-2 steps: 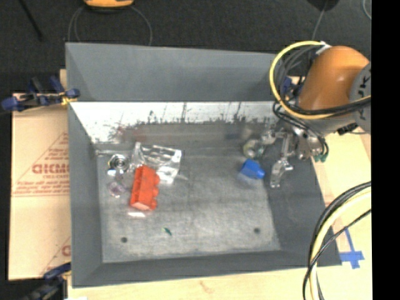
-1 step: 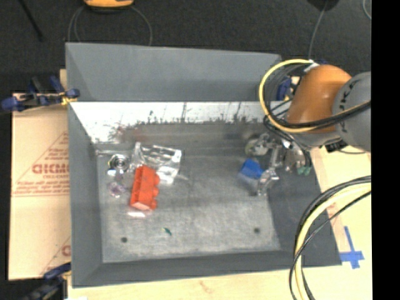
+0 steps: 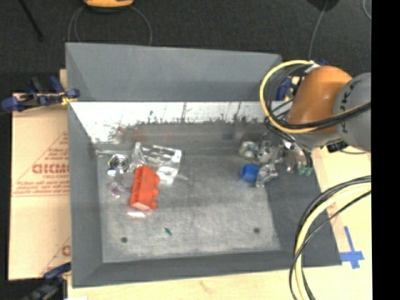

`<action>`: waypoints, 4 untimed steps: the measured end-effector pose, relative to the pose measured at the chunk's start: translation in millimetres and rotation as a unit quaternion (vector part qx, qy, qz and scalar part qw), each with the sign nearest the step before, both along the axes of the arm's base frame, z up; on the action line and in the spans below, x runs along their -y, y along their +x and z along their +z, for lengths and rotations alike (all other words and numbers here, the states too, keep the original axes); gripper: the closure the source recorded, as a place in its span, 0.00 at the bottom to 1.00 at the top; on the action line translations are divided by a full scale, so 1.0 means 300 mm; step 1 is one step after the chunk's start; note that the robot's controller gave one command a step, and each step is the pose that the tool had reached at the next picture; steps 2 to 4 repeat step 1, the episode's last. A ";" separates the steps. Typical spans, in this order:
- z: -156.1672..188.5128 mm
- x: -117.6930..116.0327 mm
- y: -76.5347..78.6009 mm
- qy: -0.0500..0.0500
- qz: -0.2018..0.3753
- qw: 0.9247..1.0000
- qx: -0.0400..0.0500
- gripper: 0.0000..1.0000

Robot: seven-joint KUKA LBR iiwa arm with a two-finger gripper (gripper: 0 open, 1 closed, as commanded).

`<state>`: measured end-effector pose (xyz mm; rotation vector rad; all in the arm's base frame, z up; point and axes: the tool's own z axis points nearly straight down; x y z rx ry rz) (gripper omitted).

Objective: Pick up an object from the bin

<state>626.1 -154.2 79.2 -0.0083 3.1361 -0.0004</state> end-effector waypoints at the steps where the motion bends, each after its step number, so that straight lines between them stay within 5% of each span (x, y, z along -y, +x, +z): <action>1: 0.470 -0.007 0.026 -0.002 0.017 1.000 0.004 1.00; 4: 0.470 -0.007 0.026 -0.002 0.017 1.000 0.004 1.00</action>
Offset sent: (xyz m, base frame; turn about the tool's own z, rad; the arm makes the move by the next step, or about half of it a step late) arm 0.0053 0.0043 0.1339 -0.0363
